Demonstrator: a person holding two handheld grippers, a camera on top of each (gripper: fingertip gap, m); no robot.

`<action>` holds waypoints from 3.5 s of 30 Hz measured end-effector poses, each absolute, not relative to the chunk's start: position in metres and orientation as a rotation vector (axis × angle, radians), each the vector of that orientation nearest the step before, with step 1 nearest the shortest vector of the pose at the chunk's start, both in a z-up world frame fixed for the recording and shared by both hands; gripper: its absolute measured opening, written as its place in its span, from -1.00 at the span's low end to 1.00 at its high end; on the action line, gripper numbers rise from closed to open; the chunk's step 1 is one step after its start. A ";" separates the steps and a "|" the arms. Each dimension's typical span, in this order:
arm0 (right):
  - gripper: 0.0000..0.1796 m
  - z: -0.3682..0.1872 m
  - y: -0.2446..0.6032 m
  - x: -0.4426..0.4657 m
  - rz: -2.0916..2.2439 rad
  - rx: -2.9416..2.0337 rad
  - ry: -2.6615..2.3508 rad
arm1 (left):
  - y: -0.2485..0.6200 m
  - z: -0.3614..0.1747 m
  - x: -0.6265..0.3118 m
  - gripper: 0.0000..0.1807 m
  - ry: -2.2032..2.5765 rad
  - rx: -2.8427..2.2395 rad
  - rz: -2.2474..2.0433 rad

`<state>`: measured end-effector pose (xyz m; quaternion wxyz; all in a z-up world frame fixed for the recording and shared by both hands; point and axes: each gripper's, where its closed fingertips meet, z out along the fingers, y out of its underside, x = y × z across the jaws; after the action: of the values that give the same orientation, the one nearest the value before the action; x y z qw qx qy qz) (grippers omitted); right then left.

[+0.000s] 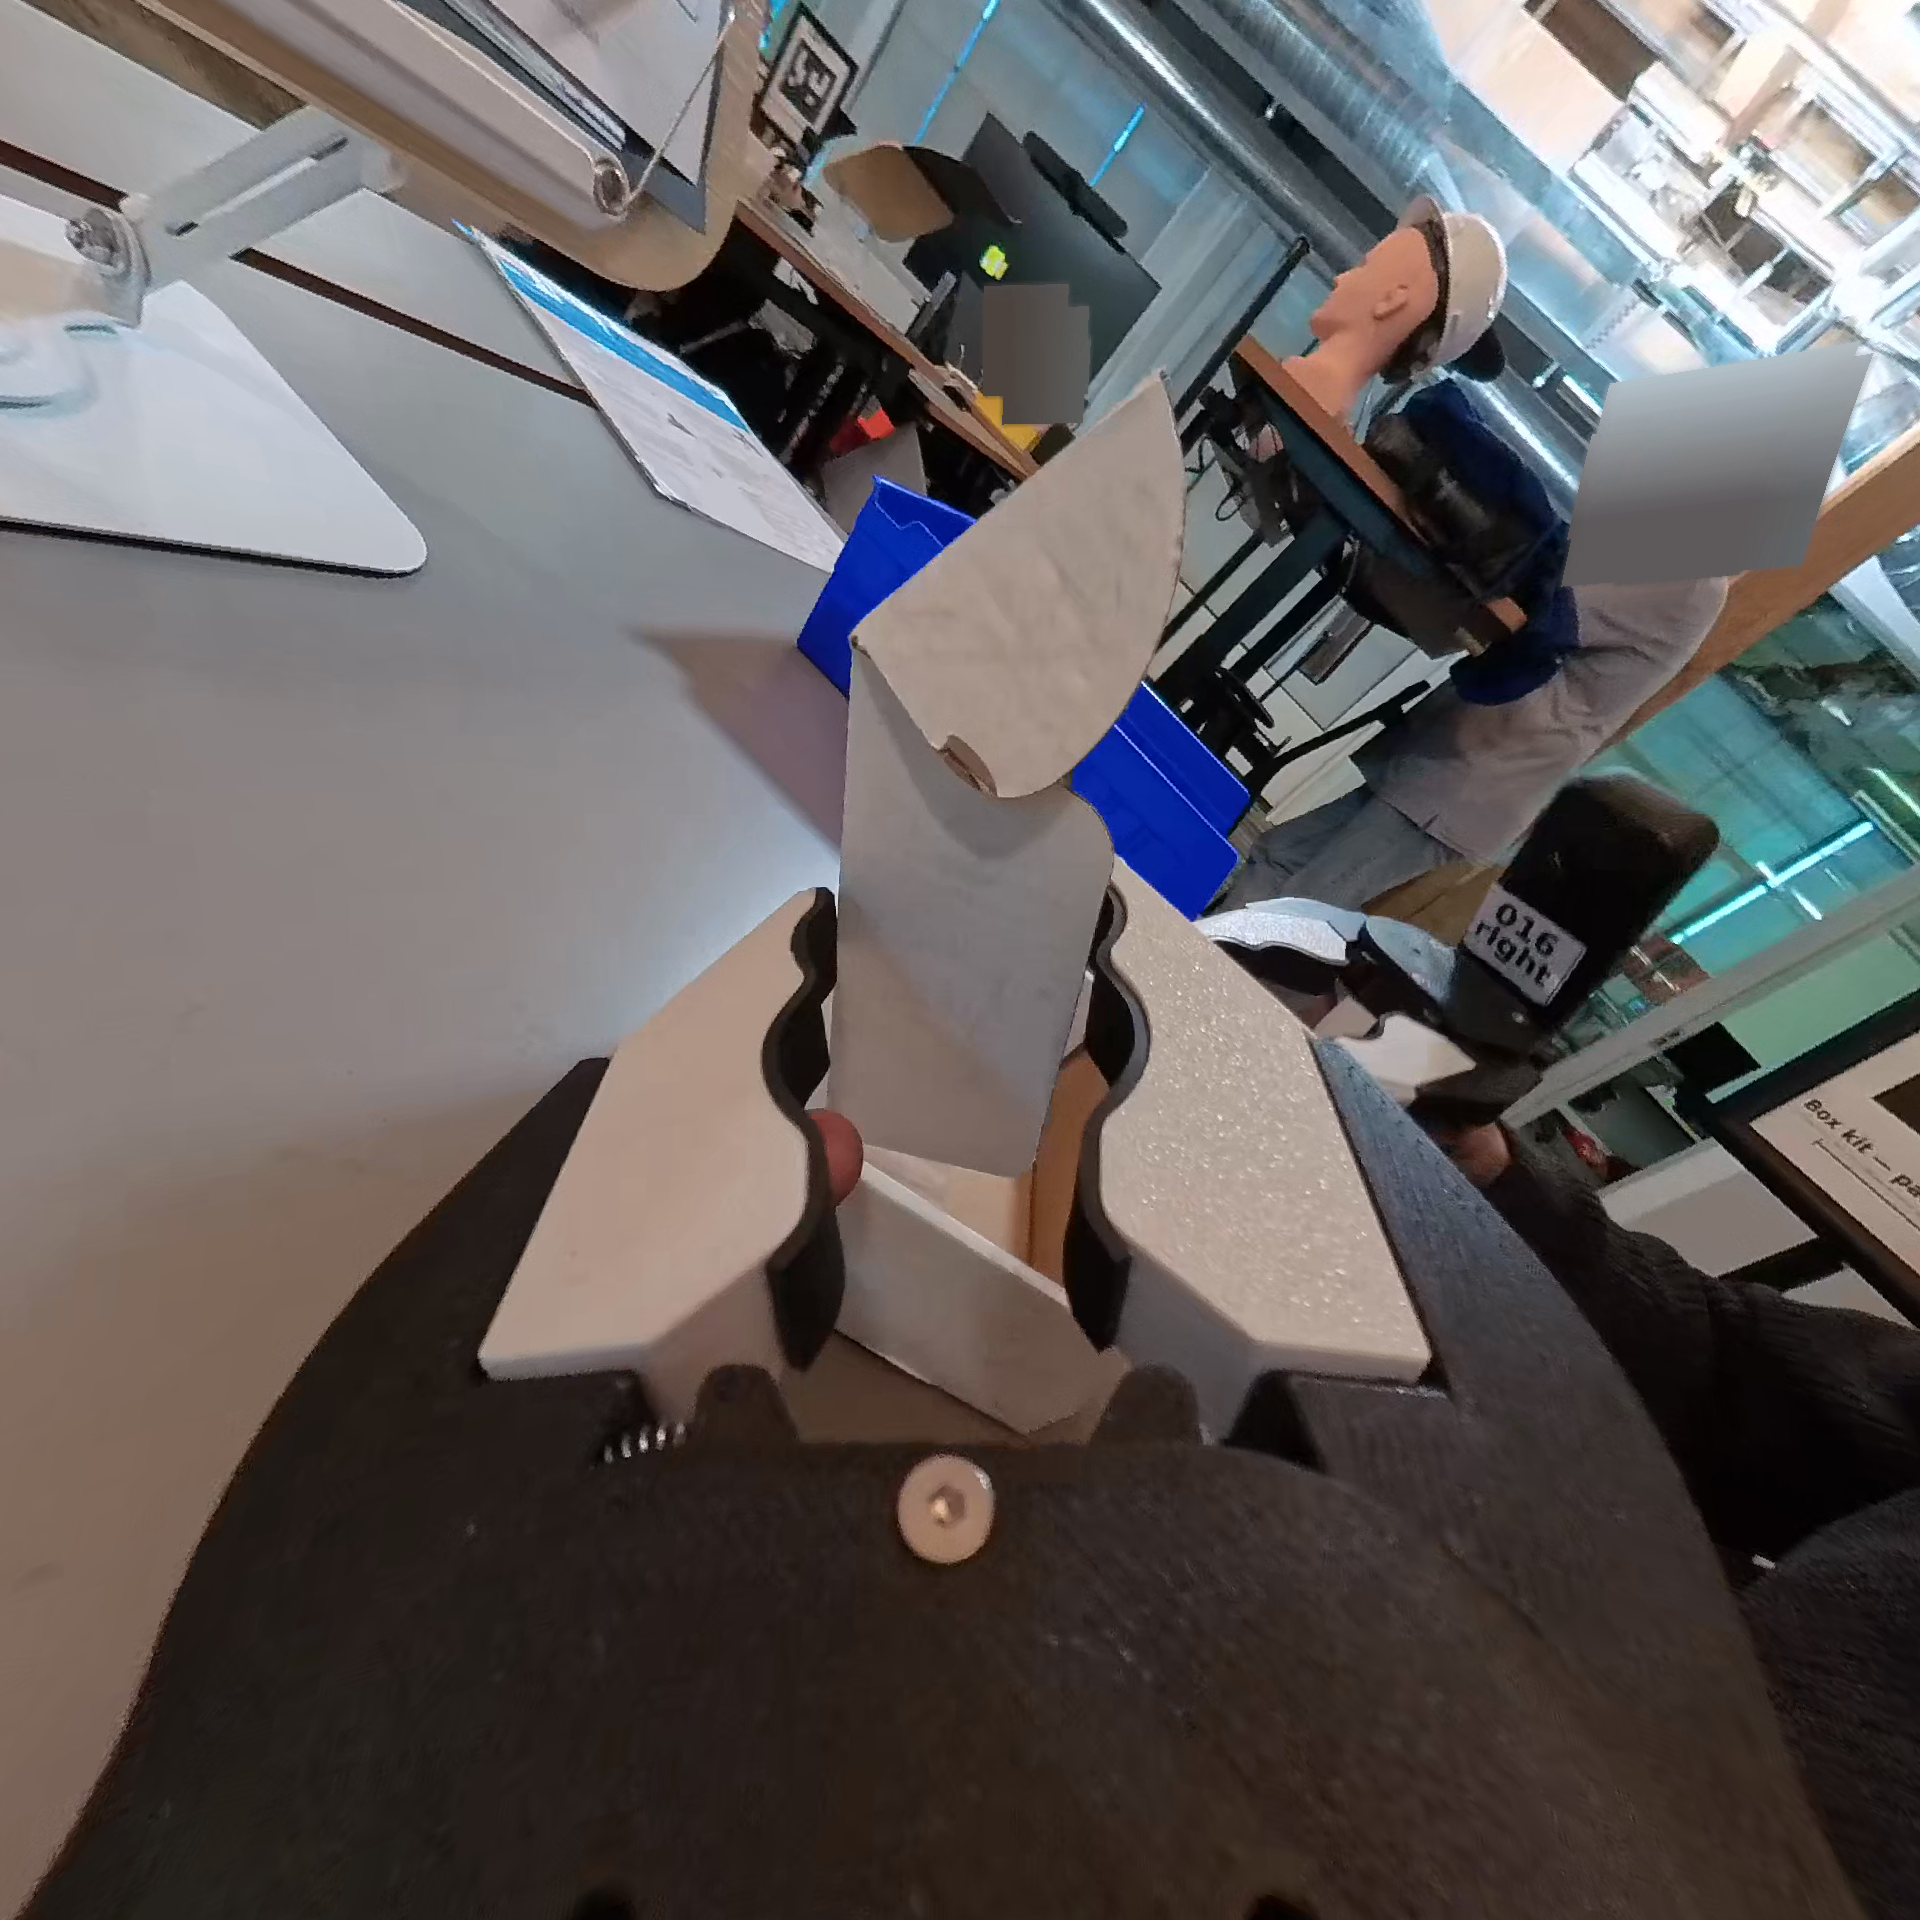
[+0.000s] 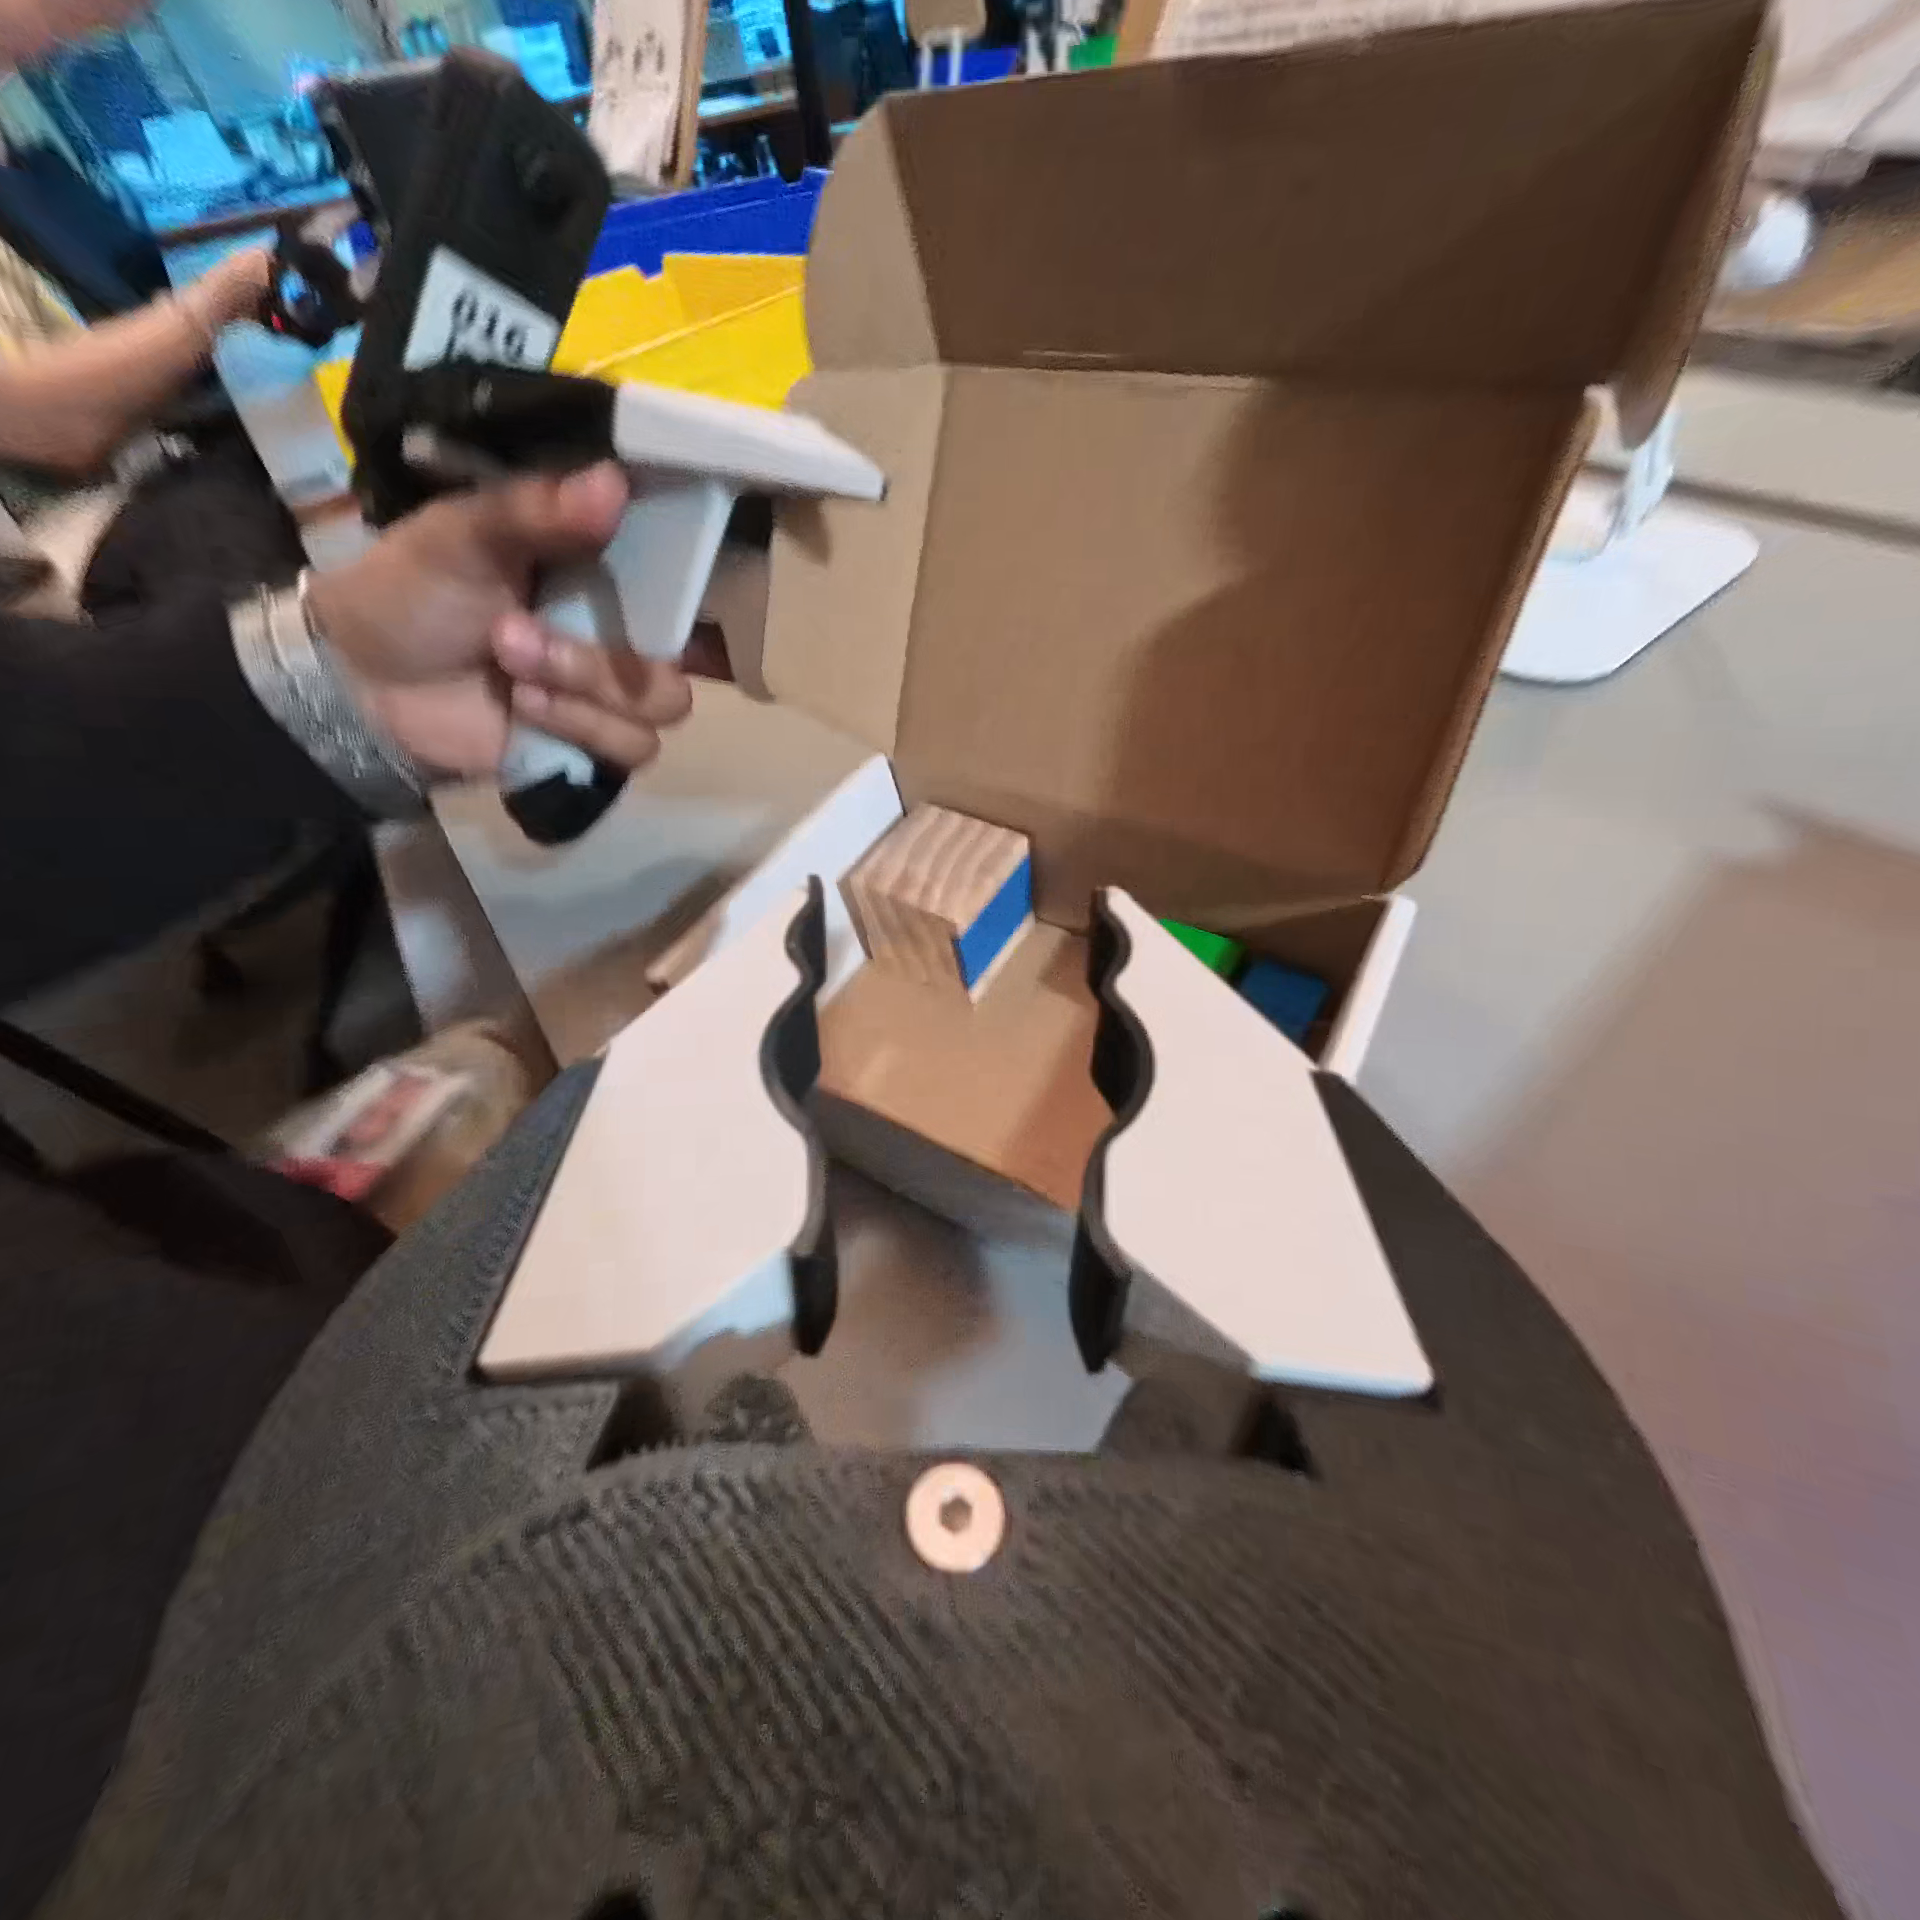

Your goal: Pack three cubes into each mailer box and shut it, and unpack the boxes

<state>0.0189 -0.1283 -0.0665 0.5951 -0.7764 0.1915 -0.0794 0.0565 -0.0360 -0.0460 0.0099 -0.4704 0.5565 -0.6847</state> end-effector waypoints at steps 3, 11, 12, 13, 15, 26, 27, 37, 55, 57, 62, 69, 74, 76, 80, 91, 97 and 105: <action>-0.63 -0.068 -0.108 0.022 0.032 -1.868 0.553 | -0.036 -0.046 0.057 -0.48 1.704 -1.494 -2.145; -0.47 -0.118 -0.062 0.045 -0.003 -2.247 0.624 | -0.036 -0.046 0.053 -0.48 1.713 -1.480 -2.092; -0.41 -0.121 -0.059 0.043 -0.006 -2.272 0.624 | -0.036 -0.046 0.052 -0.48 1.716 -1.463 -2.078; -0.36 -0.122 -0.058 0.041 0.002 -2.280 0.635 | -0.036 -0.046 0.052 -0.48 1.725 -1.444 -2.067; -0.35 -0.124 -0.057 0.041 0.013 -2.287 0.668 | -0.036 -0.046 0.051 -0.48 1.732 -1.421 -2.064; -0.49 -0.130 -0.065 0.033 0.153 -2.383 0.686 | -0.037 -0.045 0.050 -0.48 1.735 -1.388 -2.060; -0.49 -0.127 -0.068 0.033 0.152 -2.383 0.676 | -0.038 -0.045 0.050 -0.48 1.736 -1.384 -2.058; -0.50 0.024 -0.171 0.068 0.119 -1.988 0.730 | -0.037 -0.045 0.050 -0.48 1.730 -1.378 -2.077; -0.49 -0.118 -0.378 0.190 -0.222 -2.043 1.436 | -0.039 -0.045 0.051 -0.47 1.720 -1.360 -2.092; -0.49 -0.124 -0.380 0.189 -0.236 -2.082 1.444 | -0.039 -0.045 0.051 -0.48 1.723 -1.359 -2.097; -0.48 -0.129 -0.379 0.187 -0.219 -2.097 1.433 | -0.039 -0.045 0.051 -0.48 1.723 -1.354 -2.098; -0.33 -0.091 -0.384 0.190 -0.301 -1.984 1.387 | -0.039 -0.045 0.051 -0.47 1.720 -1.359 -2.102; -0.30 -0.007 -0.314 0.160 -0.210 -1.860 1.069 | -0.039 -0.045 0.052 -0.48 1.713 -1.362 -2.103; -0.33 0.019 -0.269 0.136 -0.201 -1.897 0.894 | -0.039 -0.045 0.052 -0.48 1.714 -1.357 -2.100; -0.32 0.005 -0.180 0.077 -0.127 -2.117 0.608 | -0.039 -0.045 0.051 -0.48 1.715 -1.357 -2.104; -0.40 -0.124 -0.119 0.081 -0.340 -2.434 0.710 | -0.041 -0.045 0.048 -0.49 1.756 -1.317 -2.060; -0.45 -0.129 -0.120 0.086 -0.471 -2.485 0.696 | -0.042 -0.045 0.048 -0.49 1.758 -1.318 -2.070; -0.69 -0.145 -0.111 0.072 -0.444 -2.570 0.627 | -0.045 -0.045 0.047 -0.49 1.773 -1.293 -2.046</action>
<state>0.0716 -0.1110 -0.1451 0.2274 -0.9330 0.2276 -0.1611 0.0466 -0.0449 -0.0452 0.0709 -0.4298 0.5895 -0.6802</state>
